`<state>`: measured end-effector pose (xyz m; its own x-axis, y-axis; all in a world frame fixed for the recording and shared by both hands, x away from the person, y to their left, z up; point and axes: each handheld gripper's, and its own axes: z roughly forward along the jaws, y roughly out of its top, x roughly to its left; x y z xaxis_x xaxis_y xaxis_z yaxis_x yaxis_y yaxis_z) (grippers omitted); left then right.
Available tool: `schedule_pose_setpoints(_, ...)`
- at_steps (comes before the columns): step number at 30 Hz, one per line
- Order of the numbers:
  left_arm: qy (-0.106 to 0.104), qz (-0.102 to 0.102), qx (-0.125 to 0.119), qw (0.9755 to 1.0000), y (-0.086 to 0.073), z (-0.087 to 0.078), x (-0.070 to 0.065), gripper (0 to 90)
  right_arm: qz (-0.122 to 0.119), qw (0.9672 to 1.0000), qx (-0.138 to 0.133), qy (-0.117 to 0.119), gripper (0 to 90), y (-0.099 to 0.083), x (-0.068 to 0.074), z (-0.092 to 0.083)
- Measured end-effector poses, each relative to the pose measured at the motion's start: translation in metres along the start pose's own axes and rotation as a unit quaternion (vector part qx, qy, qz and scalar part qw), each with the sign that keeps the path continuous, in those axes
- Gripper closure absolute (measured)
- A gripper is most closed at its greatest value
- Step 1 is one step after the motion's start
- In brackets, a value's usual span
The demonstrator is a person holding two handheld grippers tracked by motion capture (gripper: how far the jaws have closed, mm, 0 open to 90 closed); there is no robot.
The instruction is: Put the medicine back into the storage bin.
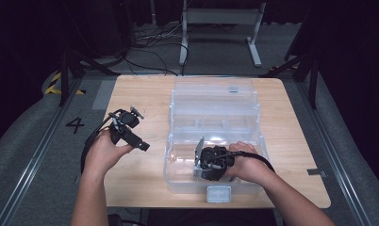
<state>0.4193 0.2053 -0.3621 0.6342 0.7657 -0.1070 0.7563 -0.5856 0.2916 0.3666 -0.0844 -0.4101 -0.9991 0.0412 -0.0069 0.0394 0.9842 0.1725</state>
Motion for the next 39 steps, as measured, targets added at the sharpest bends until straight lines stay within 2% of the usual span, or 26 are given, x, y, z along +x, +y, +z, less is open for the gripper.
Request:
schedule_pose_setpoints(9,0.0,-0.001,-0.001,1.0,0.0,0.0,0.001,1.7,-0.01,0.9999,0.005,0.009,55.8,0.002,0.001,0.007)
schedule_pose_setpoints(12,0.002,0.002,0.004,1.0,0.001,0.001,0.0,1.7,-0.006,0.9999,0.006,0.014,52.0,0.002,0.001,0.007)
schedule_pose_setpoints(13,0.001,0.002,0.004,1.0,0.001,0.001,0.0,1.6,-0.007,0.9998,-0.003,0.017,50.2,0.002,0.001,0.006)
schedule_pose_setpoints(17,0.002,0.001,0.002,1.0,0.001,0.001,0.0,1.7,-0.01,0.9995,-0.022,0.019,47.2,0.0,0.001,-0.003)
schedule_pose_setpoints(19,0.002,0.001,0.002,1.0,0.001,0.001,0.0,1.7,-0.008,0.9995,-0.023,0.019,47.1,0.0,0.002,-0.007)
schedule_pose_setpoints(22,0.002,0.001,0.004,1.0,0.002,0.002,0.0,1.6,-0.011,0.9992,-0.038,0.011,44.7,-0.002,0.005,-0.019)
schedule_pose_setpoints(25,0.0,0.002,0.006,1.0,0.003,0.002,0.0,1.6,-0.009,0.9991,-0.041,0.008,40.8,-0.004,0.007,-0.026)
schedule_pose_setpoints(33,-0.002,0.006,0.006,1.0,0.007,0.002,-0.001,1.5,0.016,0.9985,-0.051,-0.012,40.1,-0.013,0.01,-0.05)
schedule_pose_setpoints(34,-0.003,0.008,0.006,0.9999,0.008,0.003,-0.001,1.5,0.026,0.9981,-0.055,-0.008,39.7,-0.018,0.009,-0.055)
schedule_pose_setpoints(37,-0.004,0.007,0.008,0.9999,0.009,0.003,-0.001,1.5,0.032,0.9976,-0.06,-0.008,39.8,-0.022,0.007,-0.06)
schedule_pose_setpoints(39,-0.004,0.007,0.008,0.9999,0.009,0.004,-0.001,1.5,0.047,0.9971,-0.058,-0.011,39.6,-0.027,0.007,-0.064)
